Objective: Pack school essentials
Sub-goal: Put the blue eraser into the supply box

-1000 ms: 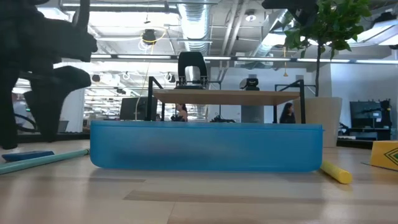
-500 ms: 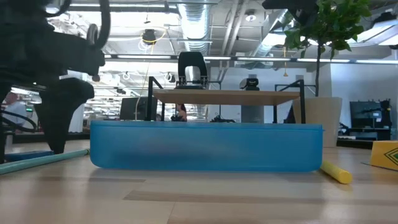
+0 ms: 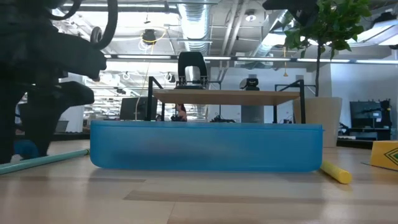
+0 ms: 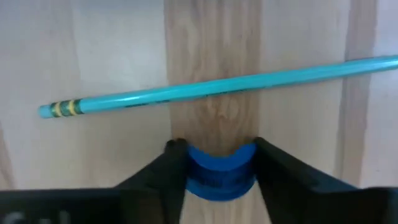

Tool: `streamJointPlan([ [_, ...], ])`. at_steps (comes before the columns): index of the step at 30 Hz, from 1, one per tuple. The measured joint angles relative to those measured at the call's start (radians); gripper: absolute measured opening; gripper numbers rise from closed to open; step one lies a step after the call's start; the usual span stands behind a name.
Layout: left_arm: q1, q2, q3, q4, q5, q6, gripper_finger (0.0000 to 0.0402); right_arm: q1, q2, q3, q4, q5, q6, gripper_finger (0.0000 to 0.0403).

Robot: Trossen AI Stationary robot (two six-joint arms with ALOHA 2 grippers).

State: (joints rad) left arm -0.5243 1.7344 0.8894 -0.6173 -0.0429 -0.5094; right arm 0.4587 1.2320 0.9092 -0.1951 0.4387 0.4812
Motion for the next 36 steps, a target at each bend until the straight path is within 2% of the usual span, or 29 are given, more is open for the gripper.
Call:
streamJointPlan([
  [7, 0.0, -0.03, -0.008, 0.008, 0.021, 0.018, 0.0044, 0.0, 0.0, 0.0, 0.0, -0.003, 0.0, 0.012],
  [10, 0.0, -0.078, -0.016, -0.021, 0.003, 0.02, 0.0019, 0.0, 0.0, 0.0, 0.0, -0.003, 0.0, 0.012],
  [17, -0.009, -0.202, -0.017, -0.098, -0.067, -0.005, 0.0029, 0.0, 0.0, 0.0, 0.0, -0.003, 0.0, 0.012],
  [21, -0.014, -0.263, -0.015, -0.062, -0.085, 0.007, 0.0027, 0.0, 0.0, 0.0, 0.001, -0.003, 0.0, 0.012],
  [25, -0.008, -0.295, -0.014, 0.077, -0.109, 0.087, 0.0022, -0.001, 0.0, 0.0, 0.004, -0.003, -0.001, 0.012],
  [30, 0.024, -0.255, -0.003, 0.342, -0.099, 0.242, 0.0039, -0.011, 0.0, 0.0, 0.013, -0.003, -0.011, 0.012],
  [36, 0.08, -0.125, 0.064, 0.38, -0.101, 0.344, 0.0041, -0.017, 0.0, 0.0, 0.016, -0.003, -0.014, 0.012],
])
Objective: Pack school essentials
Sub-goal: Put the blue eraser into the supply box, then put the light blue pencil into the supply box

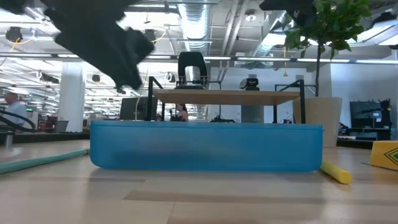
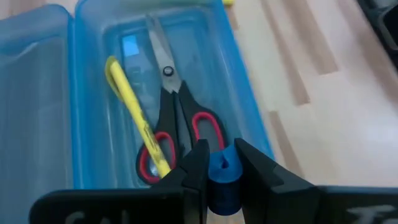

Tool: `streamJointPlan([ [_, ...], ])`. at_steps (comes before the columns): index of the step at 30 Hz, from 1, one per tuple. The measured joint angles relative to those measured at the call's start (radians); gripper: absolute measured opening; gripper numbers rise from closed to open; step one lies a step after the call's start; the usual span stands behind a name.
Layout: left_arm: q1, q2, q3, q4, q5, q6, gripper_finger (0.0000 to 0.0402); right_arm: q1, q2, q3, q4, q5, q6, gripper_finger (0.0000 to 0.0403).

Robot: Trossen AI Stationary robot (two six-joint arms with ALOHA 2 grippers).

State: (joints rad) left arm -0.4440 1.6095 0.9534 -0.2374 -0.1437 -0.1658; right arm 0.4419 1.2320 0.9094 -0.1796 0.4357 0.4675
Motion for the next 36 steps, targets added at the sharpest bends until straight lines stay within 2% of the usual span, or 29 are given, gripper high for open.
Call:
streamJointPlan([
  [3, 0.019, 0.073, 0.045, 0.009, 0.015, 0.026, 0.0046, 0.0, 0.0, 0.0, -0.005, 0.0, 0.001, 0.012],
  [7, 0.033, 0.128, 0.087, -0.017, 0.015, 0.033, 0.0077, 0.008, 0.0, 0.0, -0.007, 0.0, 0.002, 0.012],
  [16, 0.033, 0.138, 0.096, -0.034, -0.019, 0.034, 0.0185, 0.01, 0.0, 0.0, -0.015, 0.0, 0.002, 0.012],
  [22, 0.028, 0.138, 0.096, -0.035, -0.022, 0.034, 0.0235, 0.01, 0.0, 0.0, -0.015, 0.0, 0.003, 0.012],
  [30, 0.027, 0.118, 0.096, -0.104, -0.026, 0.023, 0.0259, 0.01, 0.0, 0.0, -0.015, 0.0, 0.003, 0.012],
  [36, 0.006, 0.04, 0.096, -0.252, -0.07, -0.051, 0.0259, 0.01, 0.0, 0.0, -0.015, 0.0, 0.003, 0.012],
])
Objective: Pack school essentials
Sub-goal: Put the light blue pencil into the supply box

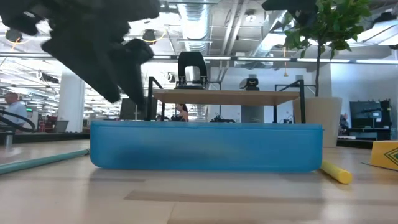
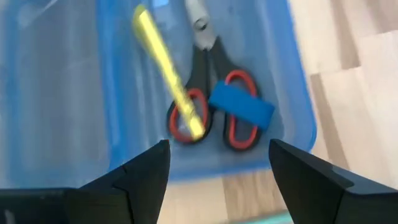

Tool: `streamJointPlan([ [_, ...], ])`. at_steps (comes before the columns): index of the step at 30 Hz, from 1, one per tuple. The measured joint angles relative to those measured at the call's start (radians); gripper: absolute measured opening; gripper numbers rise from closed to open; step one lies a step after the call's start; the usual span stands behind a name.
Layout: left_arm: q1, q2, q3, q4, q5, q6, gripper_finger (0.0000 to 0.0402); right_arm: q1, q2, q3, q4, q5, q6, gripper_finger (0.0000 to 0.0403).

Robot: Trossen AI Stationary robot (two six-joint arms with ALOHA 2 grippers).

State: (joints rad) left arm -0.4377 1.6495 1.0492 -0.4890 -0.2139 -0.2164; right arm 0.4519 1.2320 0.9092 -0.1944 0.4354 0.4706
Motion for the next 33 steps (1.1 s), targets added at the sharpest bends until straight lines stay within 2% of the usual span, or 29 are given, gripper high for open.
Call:
streamJointPlan([
  [3, -0.03, -0.029, -0.012, -0.058, -0.06, -0.101, 0.0254, 0.0, 0.0, 0.0, 0.0, 0.0, 0.0, 0.012],
  [6, -0.064, -0.036, -0.043, -0.092, -0.105, -0.297, 0.0244, 0.0, 0.0, 0.0, 0.0, 0.0, 0.001, 0.012],
  [10, -0.101, -0.03, -0.089, -0.081, -0.122, -0.595, 0.0234, 0.0, 0.0, 0.0, 0.0, 0.0, 0.003, 0.012],
  [14, -0.118, -0.027, -0.104, -0.087, -0.142, -0.778, 0.0223, 0.0, 0.0, 0.0, 0.005, 0.0, 0.003, 0.012],
  [18, -0.118, -0.027, -0.105, -0.105, -0.161, -0.888, 0.0213, 0.0, 0.0, 0.0, 0.005, 0.0, 0.002, 0.012],
  [23, -0.11, -0.005, -0.105, -0.108, -0.133, -1.021, 0.0204, 0.0, 0.0, 0.0, 0.003, -0.01, 0.002, 0.012],
  [29, -0.111, 0.066, -0.105, -0.094, -0.026, -1.111, 0.0195, 0.0, 0.0, 0.0, 0.001, -0.019, 0.0, 0.012],
  [33, -0.105, 0.104, -0.1, -0.084, 0.005, -1.121, 0.0188, 0.0, 0.0, 0.0, -0.001, -0.019, 0.0, 0.012],
])
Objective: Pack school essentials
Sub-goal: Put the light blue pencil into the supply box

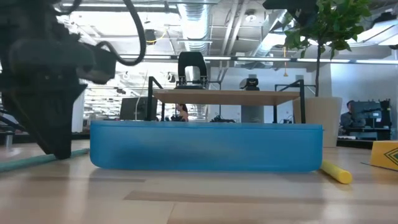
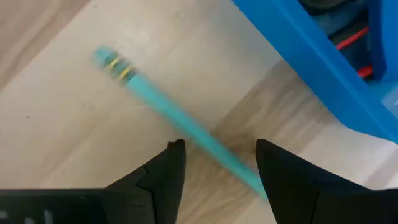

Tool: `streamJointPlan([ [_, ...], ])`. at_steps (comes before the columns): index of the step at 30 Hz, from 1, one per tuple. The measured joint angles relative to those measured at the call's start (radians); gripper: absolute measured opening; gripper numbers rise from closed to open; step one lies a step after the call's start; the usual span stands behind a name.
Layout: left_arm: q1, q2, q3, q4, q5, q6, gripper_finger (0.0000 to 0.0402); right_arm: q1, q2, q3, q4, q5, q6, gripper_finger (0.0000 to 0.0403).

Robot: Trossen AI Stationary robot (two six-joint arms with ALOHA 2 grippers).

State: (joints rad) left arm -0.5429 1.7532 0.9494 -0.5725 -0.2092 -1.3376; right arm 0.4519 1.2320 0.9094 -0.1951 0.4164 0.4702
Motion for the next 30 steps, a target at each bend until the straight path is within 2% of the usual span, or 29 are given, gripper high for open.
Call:
streamJointPlan([
  [8, 0.024, 0.01, 0.002, -0.064, 0.075, 0.026, 0.0154, 0.0, 0.0, 0.0, 0.001, 0.0, 0.0, 0.012],
  [17, 0.026, 0.011, 0.001, -0.119, 0.17, 0.068, 0.0077, -0.001, 0.0, 0.0, 0.017, 0.0, 0.0, 0.012],
  [23, 0.025, 0.01, 0.001, -0.141, 0.198, 0.126, 0.0013, -0.001, 0.0, 0.0, 0.016, 0.0, 0.0, 0.012],
  [30, 0.063, 0.004, 0.001, -0.148, 0.217, 0.231, 0.0002, -0.001, 0.0, 0.0, 0.016, 0.0, -0.005, 0.012],
])
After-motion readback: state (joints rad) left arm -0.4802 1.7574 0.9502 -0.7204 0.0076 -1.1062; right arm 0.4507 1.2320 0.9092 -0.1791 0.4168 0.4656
